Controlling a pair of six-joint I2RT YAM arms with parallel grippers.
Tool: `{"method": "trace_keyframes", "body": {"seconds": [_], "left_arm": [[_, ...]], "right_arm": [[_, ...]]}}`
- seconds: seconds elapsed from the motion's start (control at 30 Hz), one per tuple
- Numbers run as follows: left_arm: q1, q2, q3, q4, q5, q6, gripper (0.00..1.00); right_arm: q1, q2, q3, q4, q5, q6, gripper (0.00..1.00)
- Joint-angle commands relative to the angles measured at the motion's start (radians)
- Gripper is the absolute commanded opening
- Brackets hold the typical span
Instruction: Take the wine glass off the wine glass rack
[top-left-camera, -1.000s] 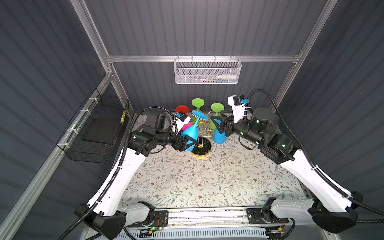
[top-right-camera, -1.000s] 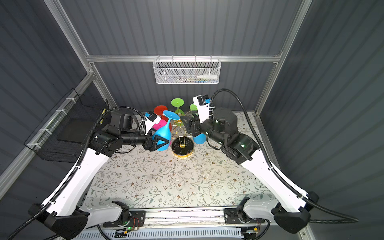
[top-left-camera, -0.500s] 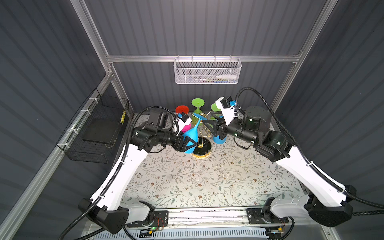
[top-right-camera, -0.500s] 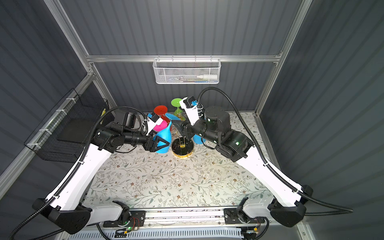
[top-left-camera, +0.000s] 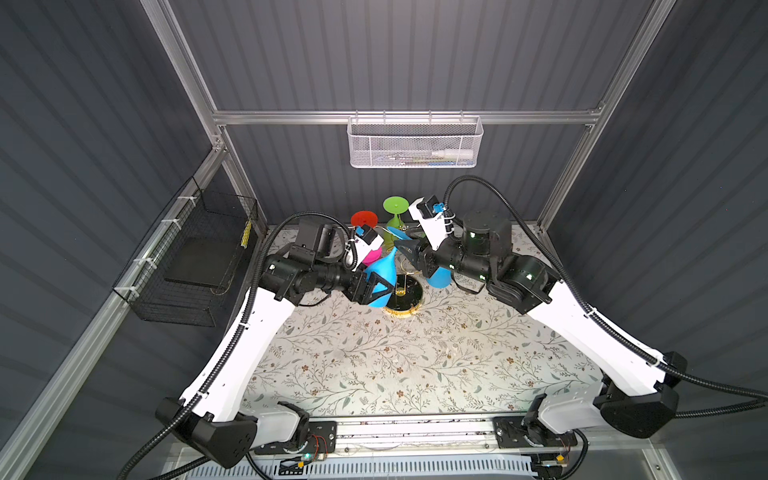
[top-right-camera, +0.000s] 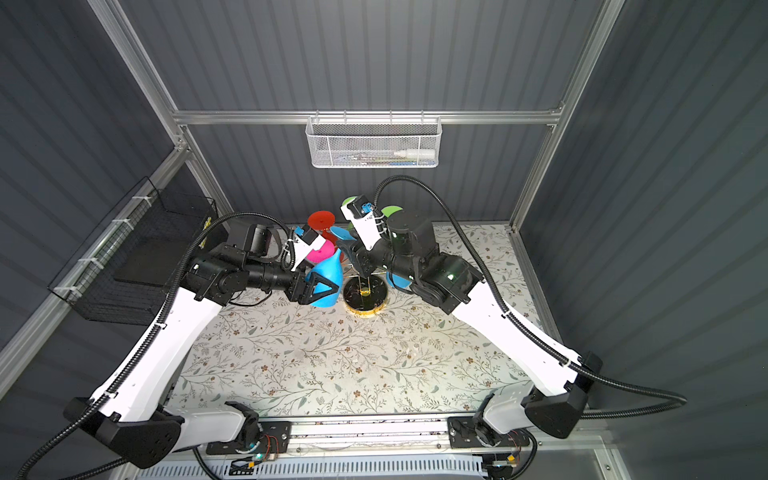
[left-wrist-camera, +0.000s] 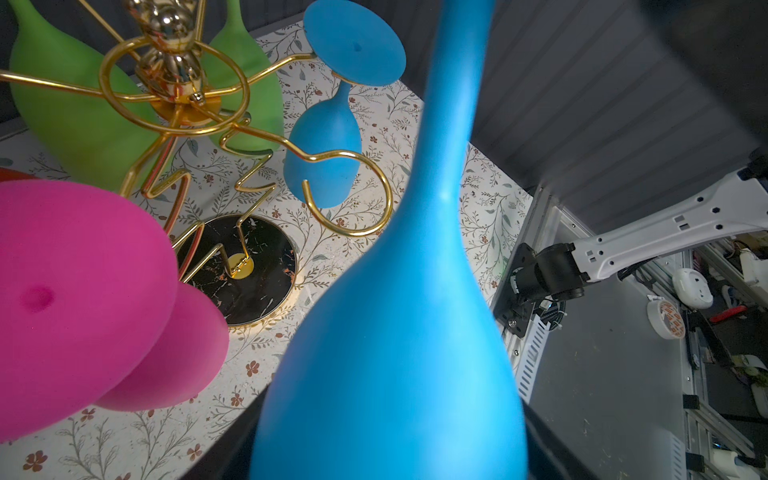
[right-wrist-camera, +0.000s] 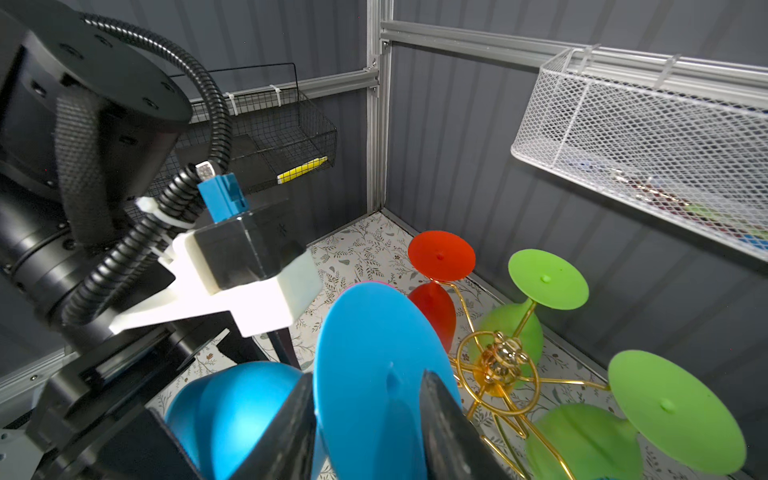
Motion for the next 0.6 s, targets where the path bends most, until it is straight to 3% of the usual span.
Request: {"method": "trace_keyframes", "body": {"seconds": [0.0, 0.47, 0.57], "left_arm": [[-0.003, -0.021, 0.025, -0.021, 0.024, 0.003, 0.72], [-0.003, -0.042, 0.030, 0.004, 0.048, -0.001, 0.73], [-0.003, -0.051, 0.027, 0.018, 0.052, -0.003, 0.73]], "right_arm": [[0.007, -0.008, 0.029, 0.006, 0.017, -0.018, 0.38], [0.012, -0.005, 0.015, 0.007, 0.026, -0.034, 0.15], [0.014, -0.008, 0.013, 0.008, 0.029, -0.036, 0.05]]}}
